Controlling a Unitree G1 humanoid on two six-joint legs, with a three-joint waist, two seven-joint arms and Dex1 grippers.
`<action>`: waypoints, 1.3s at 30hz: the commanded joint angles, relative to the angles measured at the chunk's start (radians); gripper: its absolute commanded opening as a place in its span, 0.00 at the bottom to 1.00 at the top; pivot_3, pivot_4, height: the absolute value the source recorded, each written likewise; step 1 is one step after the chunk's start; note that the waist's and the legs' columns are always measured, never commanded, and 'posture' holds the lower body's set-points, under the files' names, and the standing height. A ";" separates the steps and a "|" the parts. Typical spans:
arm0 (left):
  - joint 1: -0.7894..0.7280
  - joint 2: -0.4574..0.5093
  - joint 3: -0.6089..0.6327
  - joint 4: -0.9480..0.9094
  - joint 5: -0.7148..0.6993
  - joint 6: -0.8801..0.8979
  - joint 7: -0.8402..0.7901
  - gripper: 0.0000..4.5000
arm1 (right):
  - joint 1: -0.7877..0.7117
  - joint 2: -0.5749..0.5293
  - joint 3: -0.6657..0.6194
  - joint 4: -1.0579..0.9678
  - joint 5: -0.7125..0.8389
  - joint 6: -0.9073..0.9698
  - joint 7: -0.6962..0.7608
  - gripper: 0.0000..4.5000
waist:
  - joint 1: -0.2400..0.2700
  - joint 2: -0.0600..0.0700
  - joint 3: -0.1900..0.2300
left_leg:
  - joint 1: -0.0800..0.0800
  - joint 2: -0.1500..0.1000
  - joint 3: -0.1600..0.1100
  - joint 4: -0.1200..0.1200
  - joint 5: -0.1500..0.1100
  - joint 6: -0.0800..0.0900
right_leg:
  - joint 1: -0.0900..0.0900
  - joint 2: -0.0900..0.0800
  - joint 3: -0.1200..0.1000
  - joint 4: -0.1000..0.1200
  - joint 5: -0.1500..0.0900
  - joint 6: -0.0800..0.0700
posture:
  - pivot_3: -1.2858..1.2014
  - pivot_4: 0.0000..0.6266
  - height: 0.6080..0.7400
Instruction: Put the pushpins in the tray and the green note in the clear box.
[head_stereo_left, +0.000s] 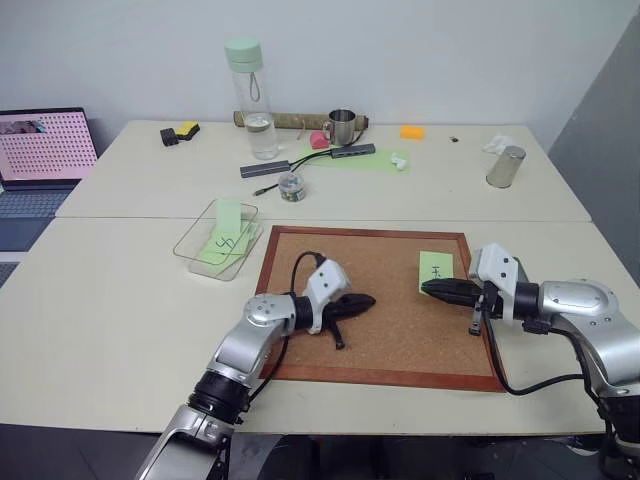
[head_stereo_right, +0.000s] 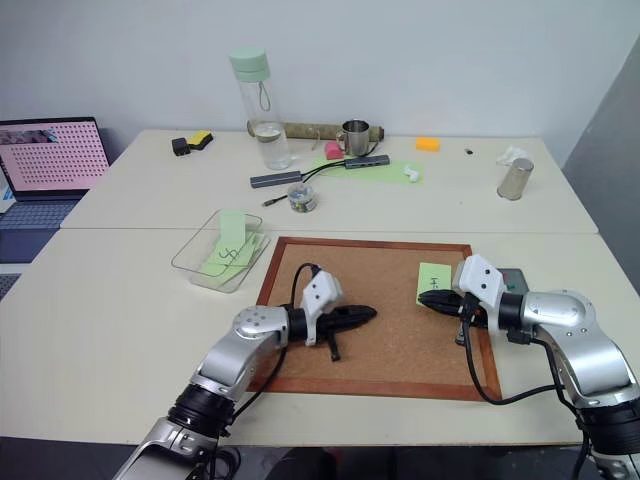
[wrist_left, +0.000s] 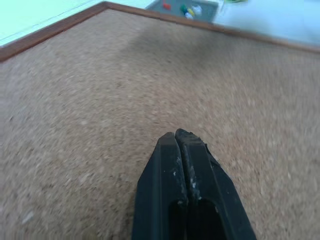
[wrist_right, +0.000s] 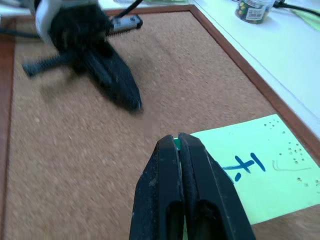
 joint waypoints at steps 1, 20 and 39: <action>-0.027 -0.014 0.121 -0.107 -0.178 0.184 0.025 0.18 | -0.031 -0.013 0.012 -0.020 -0.052 -0.106 0.004 0.00 | 0.001 0.000 0.000 | 0.000 0.000 0.000 0.000 0.000 0.000 | 0.000 0.000 0.000 0.000 0.000 0.000 | 0.52 0.24 1.00; -0.171 -0.203 0.202 -0.030 -0.403 0.421 0.134 0.80 | -0.094 -0.009 0.083 0.009 -0.222 -0.472 0.004 0.00 | 0.005 -0.003 0.002 | -0.002 -0.001 -0.001 0.003 0.003 -0.005 | 0.000 0.000 -0.001 -0.001 0.000 0.000 | 0.52 0.24 1.00; -0.216 -0.231 0.147 0.052 -0.363 0.350 0.078 0.31 | -0.109 0.008 0.119 0.018 -0.226 -0.495 -0.008 0.00 | 0.005 -0.003 0.002 | -0.002 -0.001 -0.001 0.003 0.003 -0.005 | 0.000 0.000 -0.001 -0.001 0.000 0.000 | 0.52 0.24 1.00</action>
